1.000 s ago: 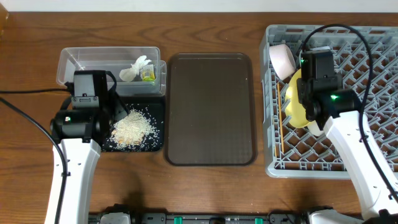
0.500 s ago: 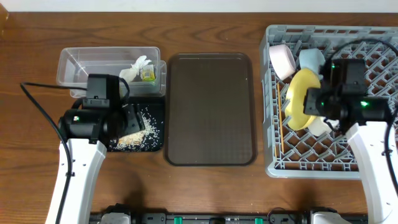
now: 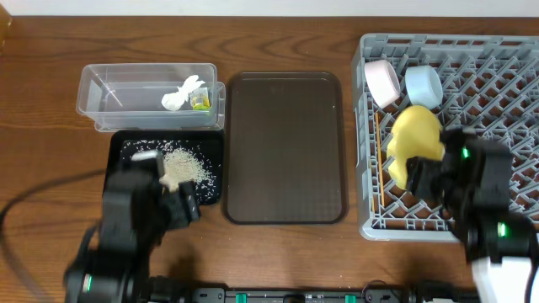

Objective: Sort waste into correct bins and load items into the dishwasher rack

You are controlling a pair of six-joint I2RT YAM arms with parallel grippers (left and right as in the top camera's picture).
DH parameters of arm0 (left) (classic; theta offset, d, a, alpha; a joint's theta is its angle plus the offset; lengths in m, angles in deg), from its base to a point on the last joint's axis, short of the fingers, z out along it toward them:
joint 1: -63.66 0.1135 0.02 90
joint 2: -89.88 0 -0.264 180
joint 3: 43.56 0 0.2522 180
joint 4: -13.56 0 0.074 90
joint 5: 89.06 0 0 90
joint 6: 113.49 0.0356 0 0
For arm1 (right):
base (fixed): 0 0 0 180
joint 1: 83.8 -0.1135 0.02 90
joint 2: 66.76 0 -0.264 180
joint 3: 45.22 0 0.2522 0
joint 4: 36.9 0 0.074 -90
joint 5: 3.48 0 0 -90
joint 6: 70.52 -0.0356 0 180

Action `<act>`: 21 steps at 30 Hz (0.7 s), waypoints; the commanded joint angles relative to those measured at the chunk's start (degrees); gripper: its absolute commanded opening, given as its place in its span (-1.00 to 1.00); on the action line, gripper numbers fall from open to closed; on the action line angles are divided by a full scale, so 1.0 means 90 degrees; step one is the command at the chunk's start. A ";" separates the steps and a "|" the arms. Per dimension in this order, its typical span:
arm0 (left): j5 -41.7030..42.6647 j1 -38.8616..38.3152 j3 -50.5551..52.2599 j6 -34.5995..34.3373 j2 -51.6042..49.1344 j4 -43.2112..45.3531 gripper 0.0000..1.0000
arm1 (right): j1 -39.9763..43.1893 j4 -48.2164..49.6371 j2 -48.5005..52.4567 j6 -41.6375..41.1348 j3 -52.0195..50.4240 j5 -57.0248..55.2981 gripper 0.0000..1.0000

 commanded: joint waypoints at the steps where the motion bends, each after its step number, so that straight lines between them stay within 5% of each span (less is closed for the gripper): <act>1: -0.0119 -0.0027 0.0204 0.0075 0.0714 0.0282 0.72 | 0.0058 0.0068 -0.0770 -0.0017 -0.0369 -0.0301 0.99; 21: -0.0117 -0.0029 0.0204 0.0075 0.1190 0.0384 0.82 | 0.0056 -0.0721 -0.1396 -0.0017 -0.0503 -0.0296 0.98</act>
